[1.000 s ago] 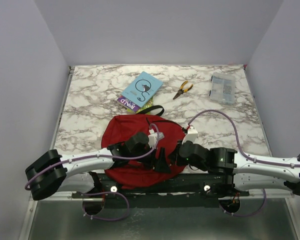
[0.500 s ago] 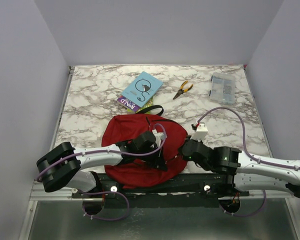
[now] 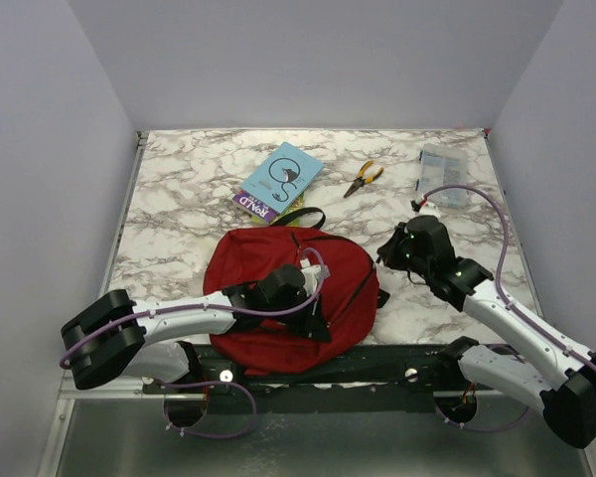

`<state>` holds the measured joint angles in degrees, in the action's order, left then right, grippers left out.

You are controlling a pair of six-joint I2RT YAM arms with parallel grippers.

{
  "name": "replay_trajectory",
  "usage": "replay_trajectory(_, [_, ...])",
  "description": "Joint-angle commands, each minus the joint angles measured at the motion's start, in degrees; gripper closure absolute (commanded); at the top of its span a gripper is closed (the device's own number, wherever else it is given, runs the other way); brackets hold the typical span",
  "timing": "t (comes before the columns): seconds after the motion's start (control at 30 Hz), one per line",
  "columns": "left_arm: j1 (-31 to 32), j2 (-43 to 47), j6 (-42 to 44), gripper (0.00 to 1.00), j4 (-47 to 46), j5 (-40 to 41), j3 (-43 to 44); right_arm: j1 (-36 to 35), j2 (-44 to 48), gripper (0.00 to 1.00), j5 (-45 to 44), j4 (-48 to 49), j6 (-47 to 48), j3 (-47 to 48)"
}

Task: Pack the student bag
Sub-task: Unzip the student bag at the center of the board.

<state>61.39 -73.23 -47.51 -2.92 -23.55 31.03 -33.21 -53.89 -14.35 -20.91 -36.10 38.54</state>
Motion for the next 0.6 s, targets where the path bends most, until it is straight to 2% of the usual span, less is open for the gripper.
replay_trajectory(0.0, [0.8, 2.8, 1.7, 0.93, 5.6, -1.1, -0.2, 2.9, 0.1, 0.99, 18.3, 12.1, 9.8, 0.3])
replay_trajectory(0.13, [0.8, 6.2, 3.4, 0.46, 10.8, 1.6, 4.1, 2.9, 0.5, 0.99, 29.3, 10.4, 12.0, 1.1])
replay_trajectory(0.23, [0.8, 7.4, 5.4, 0.28, 16.0, 4.9, 9.5, 2.9, 1.1, 0.99, 34.1, 8.4, 11.8, 1.1])
replay_trajectory(0.3, [0.7, 7.3, 7.0, 0.21, 18.9, 7.4, 14.2, 2.9, 2.4, 0.99, 35.6, 8.4, 11.5, 0.5])
replay_trajectory(0.4, [-0.1, 5.7, 8.9, 0.17, 22.1, 12.4, 20.1, 2.9, 4.4, 0.99, 35.8, 8.6, 10.2, 0.0])
replay_trajectory(0.57, [-1.2, -0.7, 10.4, 0.21, 23.7, 17.2, 27.9, 2.9, 5.2, 0.99, 36.5, 8.6, 8.9, 0.8])
